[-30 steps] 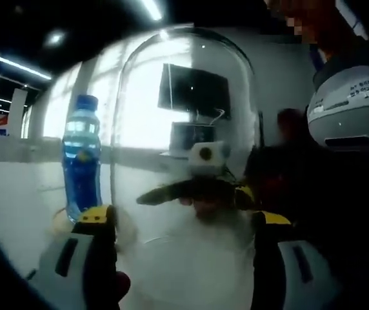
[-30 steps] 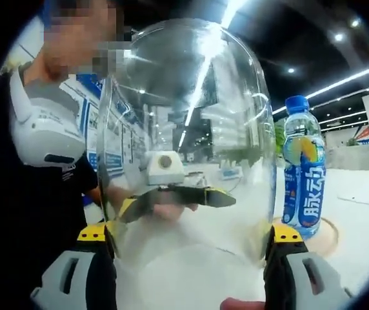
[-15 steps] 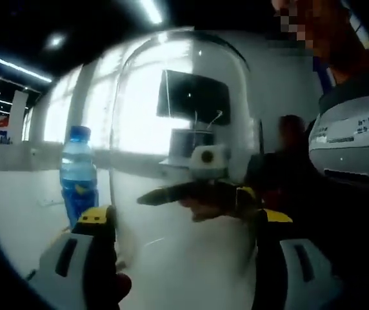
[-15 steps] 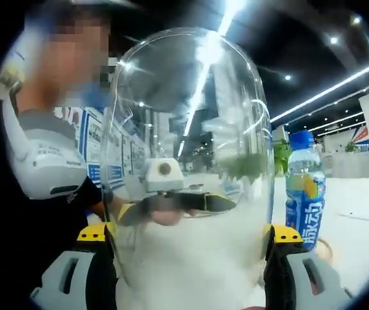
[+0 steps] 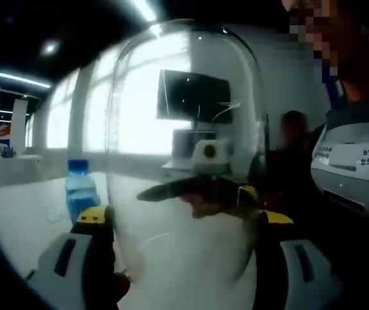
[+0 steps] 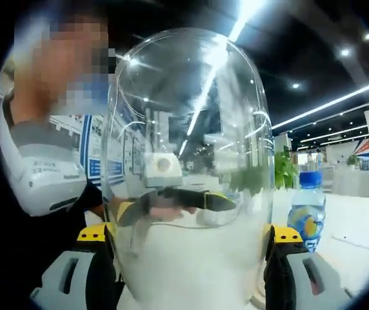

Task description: Open the cover put in the Mizone put the cover back on

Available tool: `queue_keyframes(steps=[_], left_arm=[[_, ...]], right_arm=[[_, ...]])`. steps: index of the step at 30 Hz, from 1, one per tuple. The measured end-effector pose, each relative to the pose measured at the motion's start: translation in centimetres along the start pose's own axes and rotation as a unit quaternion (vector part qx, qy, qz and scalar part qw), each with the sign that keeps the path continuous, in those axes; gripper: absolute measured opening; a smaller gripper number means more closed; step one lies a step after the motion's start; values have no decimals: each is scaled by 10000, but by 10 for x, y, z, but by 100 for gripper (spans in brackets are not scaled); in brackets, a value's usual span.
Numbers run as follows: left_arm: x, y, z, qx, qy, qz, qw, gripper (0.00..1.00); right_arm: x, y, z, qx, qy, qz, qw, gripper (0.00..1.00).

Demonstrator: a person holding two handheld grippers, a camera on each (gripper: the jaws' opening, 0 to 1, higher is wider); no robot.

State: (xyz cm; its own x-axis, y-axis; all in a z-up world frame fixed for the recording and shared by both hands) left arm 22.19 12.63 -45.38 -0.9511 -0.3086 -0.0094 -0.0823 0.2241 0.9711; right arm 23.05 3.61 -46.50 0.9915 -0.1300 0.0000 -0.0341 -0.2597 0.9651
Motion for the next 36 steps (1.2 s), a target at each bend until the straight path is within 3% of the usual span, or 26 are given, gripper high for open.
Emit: queue_keyframes(steps=[12,17,21,29,36], left_arm=[[-10,66,-13,98,-92,-608,9981,80],[-18,86,-19,169,-147,-858,9961,81],[-25,97,-25,231,-247,-1178,9925,81],[-47,117,-39,393,-376,-1436,9881,81],[-74,115,-50,514,-425,-1481,9867,82]], right_arm=[[8,57,-25,226,171,428,9987,90],[16,77,-34,339,220,647,9971,90],[23,87,-39,371,236,944,9946,90],[49,113,-46,403,277,1254,9909,90],[77,116,-48,220,269,1404,9895,90]])
Point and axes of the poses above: the point that each gripper's makers call its tool centre point, and the gripper's own axes: z roughly backward along the fingers, x roughly to its right, y roughly out of its top, the point moved 4 cm from there along z, roughly backward along the fingers, and after that the axes turned 12 degrees about x, right-handed, at the moved point
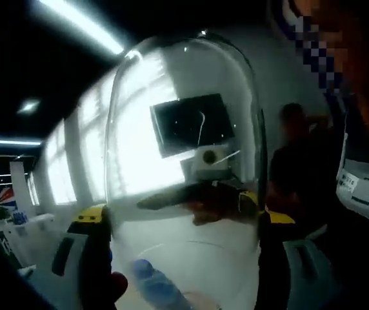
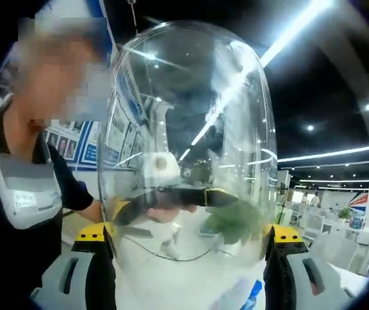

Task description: Open the cover put in the Mizone put the cover back on

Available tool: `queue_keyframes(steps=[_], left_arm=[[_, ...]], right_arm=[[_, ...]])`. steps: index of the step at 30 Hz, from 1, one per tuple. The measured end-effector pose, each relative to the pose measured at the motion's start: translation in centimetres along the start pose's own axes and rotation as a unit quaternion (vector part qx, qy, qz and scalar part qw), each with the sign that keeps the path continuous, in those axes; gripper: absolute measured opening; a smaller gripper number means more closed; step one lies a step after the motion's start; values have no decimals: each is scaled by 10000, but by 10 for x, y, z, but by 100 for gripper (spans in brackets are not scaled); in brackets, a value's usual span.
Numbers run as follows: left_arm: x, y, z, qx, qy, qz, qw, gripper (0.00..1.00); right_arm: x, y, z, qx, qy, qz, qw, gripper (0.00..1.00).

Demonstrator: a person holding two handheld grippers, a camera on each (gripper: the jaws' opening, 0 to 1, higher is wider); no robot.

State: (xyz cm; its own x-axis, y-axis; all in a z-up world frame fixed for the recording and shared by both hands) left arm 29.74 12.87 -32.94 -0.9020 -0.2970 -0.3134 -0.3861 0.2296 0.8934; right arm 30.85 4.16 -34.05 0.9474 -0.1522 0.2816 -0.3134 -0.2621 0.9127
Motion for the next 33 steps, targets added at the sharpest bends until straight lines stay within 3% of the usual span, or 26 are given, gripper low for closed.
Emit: queue_keyframes(steps=[15,26,33], left_arm=[[-43,-63,-1,-128,106,244,9996,82],[-46,-111,6,-176,128,586,9980,83],[-44,-133,12,-121,179,783,9967,83]], right_arm=[[46,-61,13,-232,-27,-329,9992,90],[49,-103,25,-555,-142,-530,9970,90],[48,-130,35,-245,-249,-856,9957,90]])
Point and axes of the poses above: the point that each gripper's makers call its tool centre point, and the gripper's own axes: z roughly backward along the fingers, x roughly to its right, y roughly out of its top, the point moved 4 cm from there along z, roughly backward along the fingers, and after that the axes turned 12 degrees about x, right-handed, at the moved point
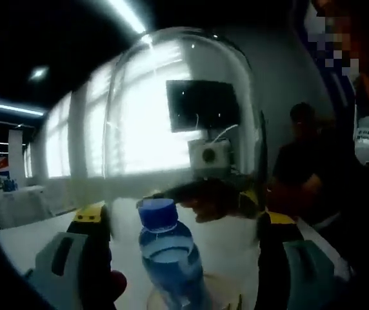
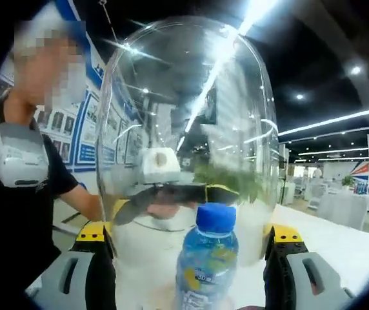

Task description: Open the cover put in the Mizone put the cover back on

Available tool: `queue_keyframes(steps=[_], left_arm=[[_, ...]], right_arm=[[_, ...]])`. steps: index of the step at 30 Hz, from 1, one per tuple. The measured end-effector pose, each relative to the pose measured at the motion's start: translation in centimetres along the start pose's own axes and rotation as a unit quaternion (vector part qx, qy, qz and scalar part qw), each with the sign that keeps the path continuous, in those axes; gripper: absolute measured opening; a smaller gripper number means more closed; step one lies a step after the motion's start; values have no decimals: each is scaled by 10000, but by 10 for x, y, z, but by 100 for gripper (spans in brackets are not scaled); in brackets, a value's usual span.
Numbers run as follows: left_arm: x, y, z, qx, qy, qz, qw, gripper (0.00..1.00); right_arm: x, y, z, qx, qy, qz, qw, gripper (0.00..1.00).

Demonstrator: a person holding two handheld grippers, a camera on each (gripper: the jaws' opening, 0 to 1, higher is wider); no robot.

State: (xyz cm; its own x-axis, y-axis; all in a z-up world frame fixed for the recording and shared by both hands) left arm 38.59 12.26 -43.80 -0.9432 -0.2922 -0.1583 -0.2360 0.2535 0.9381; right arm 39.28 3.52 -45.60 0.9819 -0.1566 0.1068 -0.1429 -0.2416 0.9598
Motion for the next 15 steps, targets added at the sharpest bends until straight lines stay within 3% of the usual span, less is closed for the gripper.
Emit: queue_keyframes(steps=[4,6,8,12,15], left_arm=[[-1,-15,4,-123,-10,99,9999,83],[-2,-22,6,-265,-26,40,9996,83],[-4,-29,8,-347,-1,13,9994,83],[-7,-40,9,-594,9,89,9982,83],[-8,-44,11,-585,32,123,9982,83]], right_arm=[[0,-15,2,62,-46,-82,9999,90],[1,-23,1,-46,-22,-13,10000,90],[3,-30,2,-362,-17,54,9993,90],[8,-40,4,-457,-73,31,9989,90],[10,-45,5,-486,-64,-40,9988,90]])
Point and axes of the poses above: the point that each gripper's makers call its tool centre point, and the gripper's own axes: z roughly backward along the fingers, x roughly to its right, y roughly out of its top, the point moved 4 cm from there along z, roughly backward along the fingers, and after that the axes turned 12 degrees about x, right-handed, at the moved point
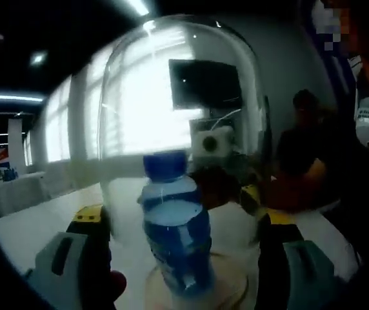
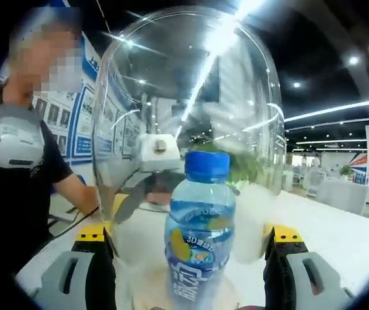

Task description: Open the cover put in the Mizone put the cover back on

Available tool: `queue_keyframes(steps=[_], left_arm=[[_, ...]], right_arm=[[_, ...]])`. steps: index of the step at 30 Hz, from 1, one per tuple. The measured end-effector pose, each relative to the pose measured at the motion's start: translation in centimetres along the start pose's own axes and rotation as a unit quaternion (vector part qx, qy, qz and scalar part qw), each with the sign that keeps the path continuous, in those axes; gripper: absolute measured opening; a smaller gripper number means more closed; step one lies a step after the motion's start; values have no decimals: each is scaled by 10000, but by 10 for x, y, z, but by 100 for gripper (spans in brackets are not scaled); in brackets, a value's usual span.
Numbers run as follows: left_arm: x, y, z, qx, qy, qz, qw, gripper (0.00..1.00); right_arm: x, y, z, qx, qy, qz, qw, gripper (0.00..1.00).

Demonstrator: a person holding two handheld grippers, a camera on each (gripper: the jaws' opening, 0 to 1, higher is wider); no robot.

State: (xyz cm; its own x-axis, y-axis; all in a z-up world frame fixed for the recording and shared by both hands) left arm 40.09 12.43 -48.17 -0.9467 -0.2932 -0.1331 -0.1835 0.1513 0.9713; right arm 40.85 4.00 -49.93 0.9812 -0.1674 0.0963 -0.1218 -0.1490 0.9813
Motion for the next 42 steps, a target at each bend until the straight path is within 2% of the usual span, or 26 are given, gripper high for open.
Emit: queue_keyframes(steps=[6,17,26,41,42], left_arm=[[-1,-3,3,89,47,161,9998,83],[-4,-13,-1,47,112,315,9994,83],[-9,-32,1,-139,155,470,9987,83],[-13,-57,1,-259,219,871,9956,83],[-13,-57,1,-204,217,873,9957,83]], right_arm=[[1,-2,-2,30,8,-99,9999,89],[4,-10,4,7,22,-232,9997,89],[8,-28,5,-176,-15,-334,9993,89],[14,-50,10,-326,-78,-644,9974,89],[14,-49,11,-273,-84,-622,9977,89]])
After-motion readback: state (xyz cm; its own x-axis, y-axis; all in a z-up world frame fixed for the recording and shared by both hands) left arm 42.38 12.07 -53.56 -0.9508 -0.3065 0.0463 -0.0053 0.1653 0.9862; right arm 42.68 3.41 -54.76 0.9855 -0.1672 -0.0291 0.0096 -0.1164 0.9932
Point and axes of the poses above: the point that each gripper's makers call its tool centre point, and the gripper's own axes: z roughly backward along the fingers, x roughly to its right, y roughly out of its top, the point moved 4 cm from there along z, roughly backward along the fingers, and after that the axes turned 12 degrees about x, right-handed, at the moved point
